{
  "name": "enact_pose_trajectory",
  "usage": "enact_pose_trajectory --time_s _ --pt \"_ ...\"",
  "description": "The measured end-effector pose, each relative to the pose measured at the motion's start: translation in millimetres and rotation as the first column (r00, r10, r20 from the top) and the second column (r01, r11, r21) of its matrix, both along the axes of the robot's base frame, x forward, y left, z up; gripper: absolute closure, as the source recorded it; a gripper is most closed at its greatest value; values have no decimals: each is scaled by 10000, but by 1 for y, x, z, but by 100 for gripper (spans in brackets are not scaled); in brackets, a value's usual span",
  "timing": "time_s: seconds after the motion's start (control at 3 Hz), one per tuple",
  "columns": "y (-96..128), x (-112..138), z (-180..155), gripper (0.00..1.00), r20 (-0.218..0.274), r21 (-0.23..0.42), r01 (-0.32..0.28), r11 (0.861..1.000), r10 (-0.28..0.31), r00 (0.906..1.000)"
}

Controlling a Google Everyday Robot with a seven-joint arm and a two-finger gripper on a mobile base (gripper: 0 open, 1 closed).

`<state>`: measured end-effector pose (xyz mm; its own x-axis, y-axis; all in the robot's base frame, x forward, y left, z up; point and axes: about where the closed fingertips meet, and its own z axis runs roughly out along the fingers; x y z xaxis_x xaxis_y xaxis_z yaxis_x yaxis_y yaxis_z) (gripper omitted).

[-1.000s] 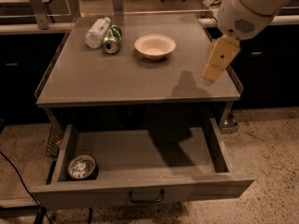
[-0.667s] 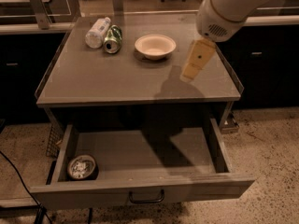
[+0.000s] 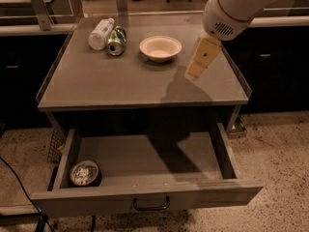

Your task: Place green can into top drawer

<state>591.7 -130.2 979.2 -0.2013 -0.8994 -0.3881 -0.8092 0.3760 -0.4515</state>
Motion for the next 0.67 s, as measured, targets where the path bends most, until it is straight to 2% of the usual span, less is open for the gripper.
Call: enact_pose_trajectory --time_s 0.33,0.67 --pt "1 9 -5 0 8 288 267 9992 -268 9996" --pt "35 58 -9 0 239 990 138 9950 -162 9996"
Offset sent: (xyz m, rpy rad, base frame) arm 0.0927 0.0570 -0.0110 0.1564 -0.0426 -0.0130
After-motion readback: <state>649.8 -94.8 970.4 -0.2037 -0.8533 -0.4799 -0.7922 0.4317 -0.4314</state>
